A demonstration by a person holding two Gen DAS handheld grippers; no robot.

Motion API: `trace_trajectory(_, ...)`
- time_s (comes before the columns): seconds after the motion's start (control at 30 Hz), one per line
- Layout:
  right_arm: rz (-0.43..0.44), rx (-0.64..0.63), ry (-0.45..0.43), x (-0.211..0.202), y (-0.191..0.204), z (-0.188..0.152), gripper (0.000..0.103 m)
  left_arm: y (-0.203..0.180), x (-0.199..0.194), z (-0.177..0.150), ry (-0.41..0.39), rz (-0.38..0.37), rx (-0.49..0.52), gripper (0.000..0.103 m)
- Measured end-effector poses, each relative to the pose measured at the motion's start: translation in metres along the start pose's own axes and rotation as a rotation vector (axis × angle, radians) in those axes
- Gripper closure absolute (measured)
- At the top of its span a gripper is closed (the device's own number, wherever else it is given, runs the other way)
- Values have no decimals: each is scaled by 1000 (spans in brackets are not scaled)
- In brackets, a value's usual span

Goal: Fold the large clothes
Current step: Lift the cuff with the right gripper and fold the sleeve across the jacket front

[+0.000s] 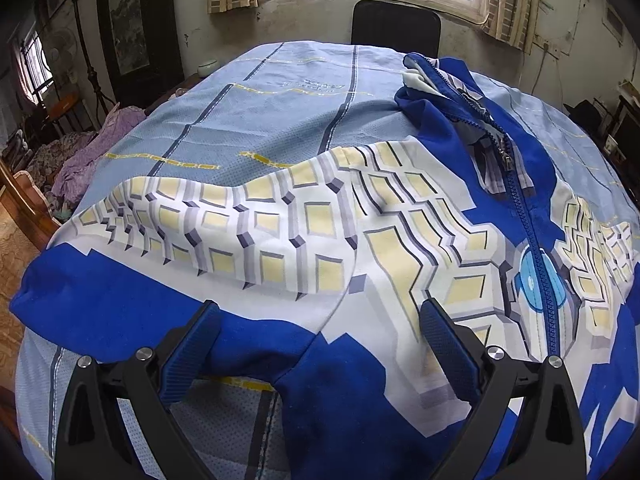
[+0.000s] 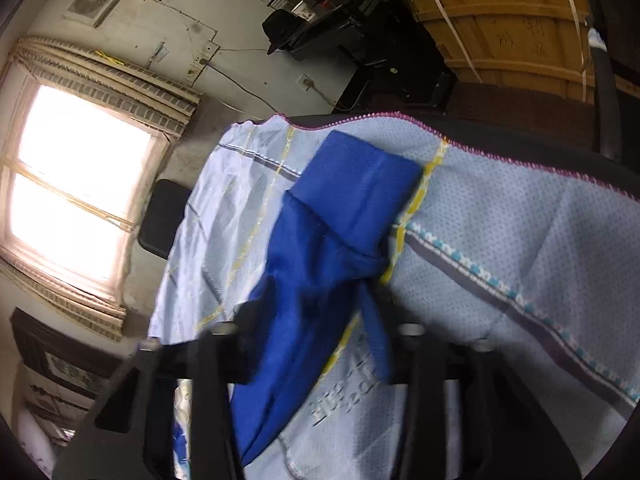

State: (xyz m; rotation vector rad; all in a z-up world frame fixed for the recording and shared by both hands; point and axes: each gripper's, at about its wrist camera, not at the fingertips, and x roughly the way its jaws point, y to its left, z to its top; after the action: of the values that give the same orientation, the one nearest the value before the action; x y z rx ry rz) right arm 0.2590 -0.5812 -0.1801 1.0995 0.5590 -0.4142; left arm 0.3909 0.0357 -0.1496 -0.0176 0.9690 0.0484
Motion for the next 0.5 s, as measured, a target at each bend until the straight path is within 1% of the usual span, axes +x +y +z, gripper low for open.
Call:
trace_trajectory(0.07,14,4,3,0,-2,0,94,3,0,2,-10,28,-4,3)
trace_trajectory(0.13,34,-21,-11,-8,4,-1,96,9,-2,5,-33,87,-8,3)
trace_trajectory(0.2,33,-101,-57,-23,22,-6,96,17,-4,9,-55,131,-20,3)
trace_trajectory(0.3,36,-227,-124,-44,53,-19,97,35,-7,16,-69,166,-63,3)
trace_trajectory(0.4,54,-298,-157,-64,76,-33,97,56,-5,21,-46,142,-130,3)
trace_trajectory(0.5,88,-341,-150,-77,94,-47,97,71,-6,23,-26,97,-197,3)
